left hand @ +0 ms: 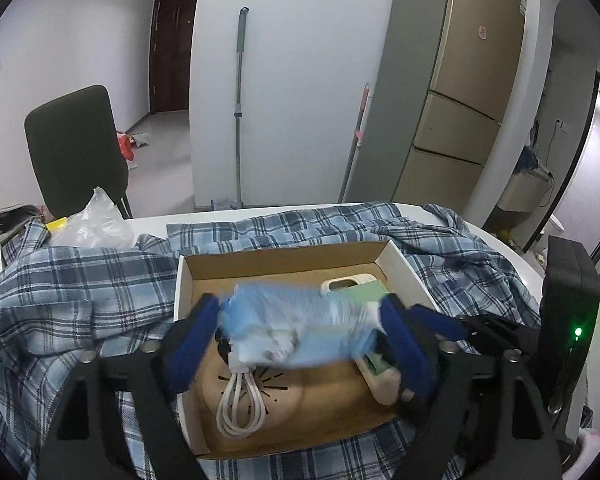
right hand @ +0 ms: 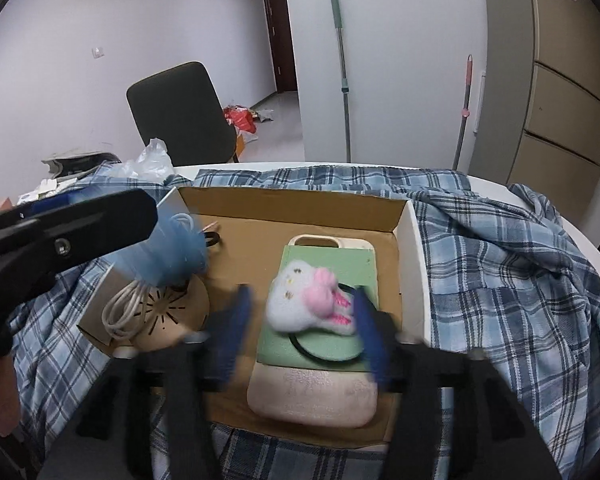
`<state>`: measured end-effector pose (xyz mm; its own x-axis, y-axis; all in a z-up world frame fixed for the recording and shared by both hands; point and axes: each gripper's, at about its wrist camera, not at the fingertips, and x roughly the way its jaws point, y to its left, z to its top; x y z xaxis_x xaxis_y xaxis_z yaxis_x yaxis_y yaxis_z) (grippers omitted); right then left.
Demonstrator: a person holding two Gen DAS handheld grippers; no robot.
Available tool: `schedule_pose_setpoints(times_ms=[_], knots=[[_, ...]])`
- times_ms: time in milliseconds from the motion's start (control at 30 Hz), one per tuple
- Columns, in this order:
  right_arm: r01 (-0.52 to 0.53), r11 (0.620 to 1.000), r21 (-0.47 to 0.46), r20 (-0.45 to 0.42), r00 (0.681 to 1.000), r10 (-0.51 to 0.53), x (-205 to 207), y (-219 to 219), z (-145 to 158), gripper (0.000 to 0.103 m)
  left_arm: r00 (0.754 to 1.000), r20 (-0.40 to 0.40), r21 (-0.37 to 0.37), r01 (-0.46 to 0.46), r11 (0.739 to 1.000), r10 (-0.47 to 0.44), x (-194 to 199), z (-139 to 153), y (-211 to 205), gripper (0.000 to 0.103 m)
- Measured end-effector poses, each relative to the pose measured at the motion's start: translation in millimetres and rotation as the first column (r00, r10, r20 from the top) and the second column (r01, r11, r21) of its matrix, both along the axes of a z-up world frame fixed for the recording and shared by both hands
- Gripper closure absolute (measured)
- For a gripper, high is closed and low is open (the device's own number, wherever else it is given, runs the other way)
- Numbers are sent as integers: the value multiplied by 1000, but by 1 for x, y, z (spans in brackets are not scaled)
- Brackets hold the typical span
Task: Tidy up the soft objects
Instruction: 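Carry the plush and packet over the box and release both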
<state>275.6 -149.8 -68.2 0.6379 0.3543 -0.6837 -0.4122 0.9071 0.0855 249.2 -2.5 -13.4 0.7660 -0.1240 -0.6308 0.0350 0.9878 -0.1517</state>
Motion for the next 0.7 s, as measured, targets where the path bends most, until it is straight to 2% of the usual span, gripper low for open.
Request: schedule_pose_setpoints(times_ms=[100, 267, 433, 600, 700], knots=[[1, 1000, -27, 23, 1000, 0, -3, 3, 1, 46, 999, 34, 14, -20, 1000, 20, -3, 4, 1, 14], [7, 1000, -11, 24, 1000, -6, -3, 1, 4, 46, 997, 66, -8, -30, 1000, 30, -7, 11, 6, 14], [36, 999, -5, 91, 995, -36, -7, -3, 27, 46, 987, 156, -12, -38, 999, 39, -23, 30, 8, 14], [43, 998, 36, 178, 983, -49, -28, -12, 61, 46, 948, 317, 61, -63, 996, 40, -65, 66, 0, 14], [29, 997, 65, 250, 967, -45, -52, -19, 81, 46, 930, 363, 19, -65, 998, 54, -93, 82, 4, 14]])
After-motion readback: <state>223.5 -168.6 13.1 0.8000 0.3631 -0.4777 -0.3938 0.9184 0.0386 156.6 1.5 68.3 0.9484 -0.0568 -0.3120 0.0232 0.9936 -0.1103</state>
